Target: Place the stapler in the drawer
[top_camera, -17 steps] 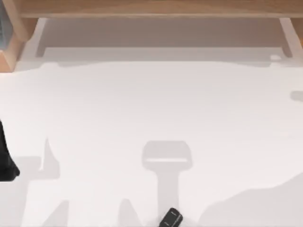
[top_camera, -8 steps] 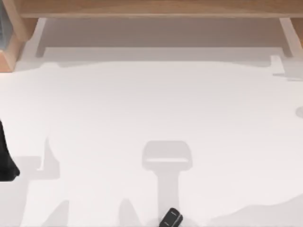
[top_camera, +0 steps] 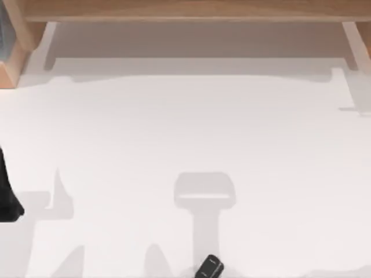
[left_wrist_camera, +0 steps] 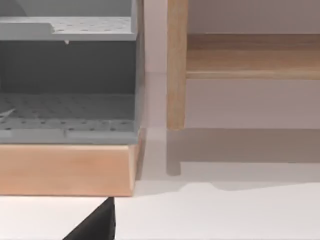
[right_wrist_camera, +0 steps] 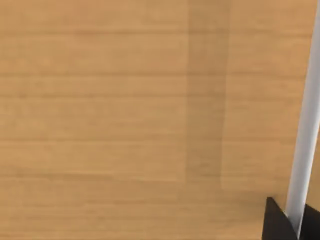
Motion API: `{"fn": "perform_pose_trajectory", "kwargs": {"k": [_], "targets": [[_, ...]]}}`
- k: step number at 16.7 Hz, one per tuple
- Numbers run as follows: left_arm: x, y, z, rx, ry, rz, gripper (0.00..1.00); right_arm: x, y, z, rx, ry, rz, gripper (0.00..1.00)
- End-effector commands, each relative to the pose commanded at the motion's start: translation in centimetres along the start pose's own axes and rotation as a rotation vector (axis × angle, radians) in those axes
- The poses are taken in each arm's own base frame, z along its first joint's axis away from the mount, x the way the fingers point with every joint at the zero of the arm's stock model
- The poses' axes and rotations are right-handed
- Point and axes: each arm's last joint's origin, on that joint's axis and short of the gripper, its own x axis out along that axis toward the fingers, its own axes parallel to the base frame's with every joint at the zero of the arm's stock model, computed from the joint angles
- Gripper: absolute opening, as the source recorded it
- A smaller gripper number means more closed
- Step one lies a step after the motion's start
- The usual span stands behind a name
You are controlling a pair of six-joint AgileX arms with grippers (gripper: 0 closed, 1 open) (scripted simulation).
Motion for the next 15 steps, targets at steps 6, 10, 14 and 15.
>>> {"fn": "perform_pose_trajectory", "kwargs": {"k": [6,10,14,15], "targets": [[0.0,0.0,0.0,0.000,0.000,0.000,1.00,-2.1,-0.4,0.0,-0.012,-0.004,-0.017,0.00],[0.0,0.0,0.0,0.000,0.000,0.000,1.00,-2.9,-0.3,0.0,-0.014,-0.006,-0.019,0.00],[0.0,0.0,0.0,0.000,0.000,0.000,1.00,-6.3,-0.2,-0.1,-0.010,-0.008,-0.016,0.00],[0.0,0.0,0.0,0.000,0.000,0.000,1.00,-7.0,-0.2,0.0,-0.011,-0.008,-0.016,0.00]]}}
